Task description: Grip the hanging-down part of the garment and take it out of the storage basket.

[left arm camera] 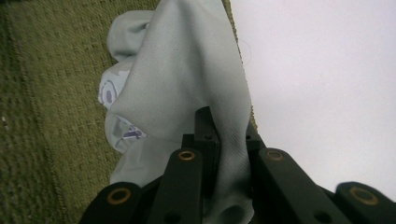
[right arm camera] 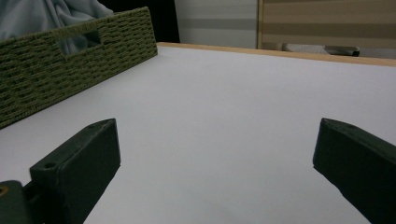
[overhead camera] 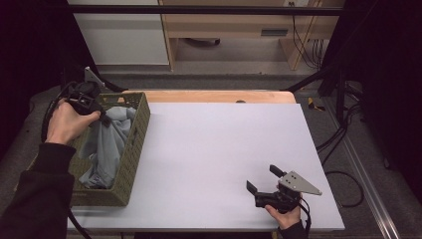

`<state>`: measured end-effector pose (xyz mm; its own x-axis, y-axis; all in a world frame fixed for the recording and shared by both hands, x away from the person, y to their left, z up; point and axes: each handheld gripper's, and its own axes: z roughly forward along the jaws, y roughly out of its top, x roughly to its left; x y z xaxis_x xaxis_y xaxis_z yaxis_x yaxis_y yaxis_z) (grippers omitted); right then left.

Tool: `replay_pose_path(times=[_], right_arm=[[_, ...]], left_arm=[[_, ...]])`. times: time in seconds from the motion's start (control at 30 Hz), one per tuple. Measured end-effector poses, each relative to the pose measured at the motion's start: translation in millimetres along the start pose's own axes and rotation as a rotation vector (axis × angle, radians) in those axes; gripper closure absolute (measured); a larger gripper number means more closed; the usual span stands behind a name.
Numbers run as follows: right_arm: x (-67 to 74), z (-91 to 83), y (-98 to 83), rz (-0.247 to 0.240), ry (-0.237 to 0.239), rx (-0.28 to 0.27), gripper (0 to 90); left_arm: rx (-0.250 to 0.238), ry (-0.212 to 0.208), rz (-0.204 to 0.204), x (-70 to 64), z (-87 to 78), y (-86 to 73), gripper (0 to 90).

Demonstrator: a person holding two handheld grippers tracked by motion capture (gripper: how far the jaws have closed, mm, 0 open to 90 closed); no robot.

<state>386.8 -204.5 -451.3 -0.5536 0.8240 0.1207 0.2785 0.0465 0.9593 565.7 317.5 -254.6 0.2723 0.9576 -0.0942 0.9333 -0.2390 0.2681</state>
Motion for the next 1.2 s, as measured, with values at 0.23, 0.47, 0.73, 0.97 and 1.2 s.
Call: replay_pose_path(times=[0.23,0.47,0.73,0.97,1.2], right_arm=[[0.7,0.5,1.7,0.005,0.006,-0.003,0.9],[1.0,1.5,3.3,-0.001,0.015,-0.003,1.0],[4.1,5.3,6.5,0.001,0.028,-0.008,1.1],[9.7,10.5,12.6,-0.002,0.058,-0.006,1.2],[25.1,28.9,27.9,-0.025,0.122,-0.02,1.2]], left_arm=[[-0.034,0.015,0.002,-1.0,-21.6,-1.7,83.2],[-0.079,0.051,0.003,-3.8,-58.9,-2.3,83.2],[-0.138,0.081,0.013,-10.2,-99.2,-3.9,83.4],[-0.181,0.087,0.015,-17.1,-123.4,-3.3,83.4],[-0.184,0.089,0.031,-25.5,-130.2,1.3,83.4]])
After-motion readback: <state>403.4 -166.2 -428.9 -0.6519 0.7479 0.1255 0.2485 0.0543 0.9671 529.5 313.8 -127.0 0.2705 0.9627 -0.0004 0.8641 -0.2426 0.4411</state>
